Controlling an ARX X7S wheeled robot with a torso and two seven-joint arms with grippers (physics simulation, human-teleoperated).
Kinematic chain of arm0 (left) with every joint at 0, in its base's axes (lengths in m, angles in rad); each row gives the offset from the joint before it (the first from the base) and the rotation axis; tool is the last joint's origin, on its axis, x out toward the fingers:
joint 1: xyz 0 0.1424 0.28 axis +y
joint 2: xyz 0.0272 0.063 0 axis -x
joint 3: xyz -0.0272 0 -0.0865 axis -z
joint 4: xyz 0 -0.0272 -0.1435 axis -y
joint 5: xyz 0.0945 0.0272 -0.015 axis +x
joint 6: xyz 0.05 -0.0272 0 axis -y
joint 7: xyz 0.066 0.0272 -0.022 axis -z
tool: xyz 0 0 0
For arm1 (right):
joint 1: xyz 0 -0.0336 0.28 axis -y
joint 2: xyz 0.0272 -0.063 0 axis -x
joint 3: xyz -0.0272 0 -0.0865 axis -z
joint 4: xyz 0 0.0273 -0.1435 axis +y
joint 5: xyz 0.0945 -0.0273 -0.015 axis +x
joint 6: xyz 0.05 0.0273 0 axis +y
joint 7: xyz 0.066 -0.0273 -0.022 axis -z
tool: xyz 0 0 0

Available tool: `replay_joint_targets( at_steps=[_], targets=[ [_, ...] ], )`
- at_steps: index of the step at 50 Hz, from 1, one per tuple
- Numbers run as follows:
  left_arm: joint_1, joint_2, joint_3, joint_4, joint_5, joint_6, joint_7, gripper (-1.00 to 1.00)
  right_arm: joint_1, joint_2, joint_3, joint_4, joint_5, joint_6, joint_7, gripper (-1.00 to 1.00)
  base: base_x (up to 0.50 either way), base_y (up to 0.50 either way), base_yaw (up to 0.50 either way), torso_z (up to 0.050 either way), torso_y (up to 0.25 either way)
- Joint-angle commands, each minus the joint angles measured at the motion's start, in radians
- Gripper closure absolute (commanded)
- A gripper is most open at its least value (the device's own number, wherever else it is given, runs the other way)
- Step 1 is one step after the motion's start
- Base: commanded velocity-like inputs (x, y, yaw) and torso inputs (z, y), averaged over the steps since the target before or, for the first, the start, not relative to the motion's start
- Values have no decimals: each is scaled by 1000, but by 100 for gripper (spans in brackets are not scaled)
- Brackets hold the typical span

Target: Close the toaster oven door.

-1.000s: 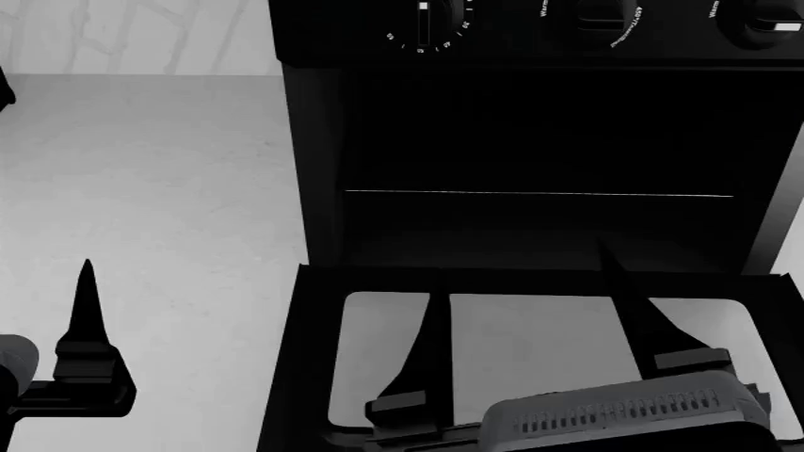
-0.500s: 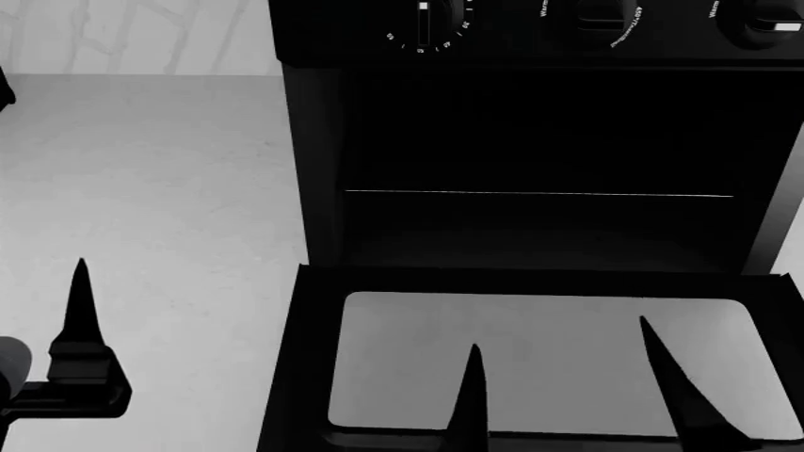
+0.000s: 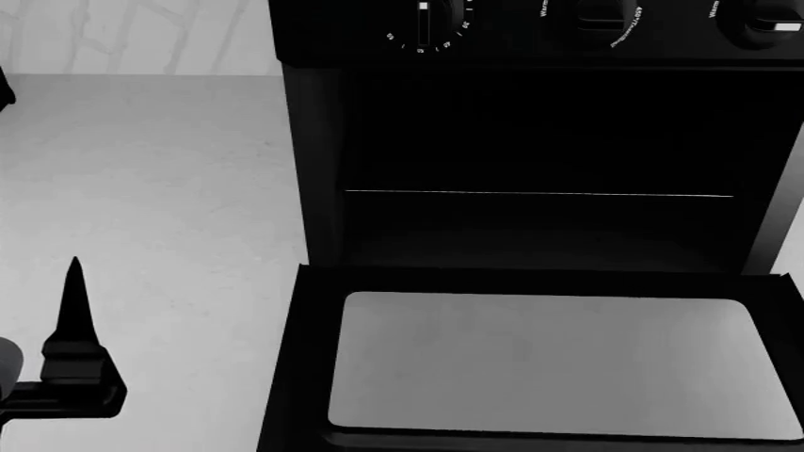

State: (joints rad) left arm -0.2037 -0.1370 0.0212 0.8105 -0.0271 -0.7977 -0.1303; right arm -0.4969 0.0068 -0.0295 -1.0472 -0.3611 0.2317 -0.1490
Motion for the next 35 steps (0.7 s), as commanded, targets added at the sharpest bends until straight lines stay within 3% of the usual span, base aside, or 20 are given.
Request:
replay_joint_targets(
  at_steps=[1,35],
  targets=[
    [-1,-5,5,0,-3,2,-3,-100,-155,-7,34,0,29,-152,31,-100,0,0,0,0,0],
    [-11,-22,17,-3,-26,-1,-29,-100,-286,-6,94,0,125,-212,52,-100,0,0,0,0,0]
  ],
)
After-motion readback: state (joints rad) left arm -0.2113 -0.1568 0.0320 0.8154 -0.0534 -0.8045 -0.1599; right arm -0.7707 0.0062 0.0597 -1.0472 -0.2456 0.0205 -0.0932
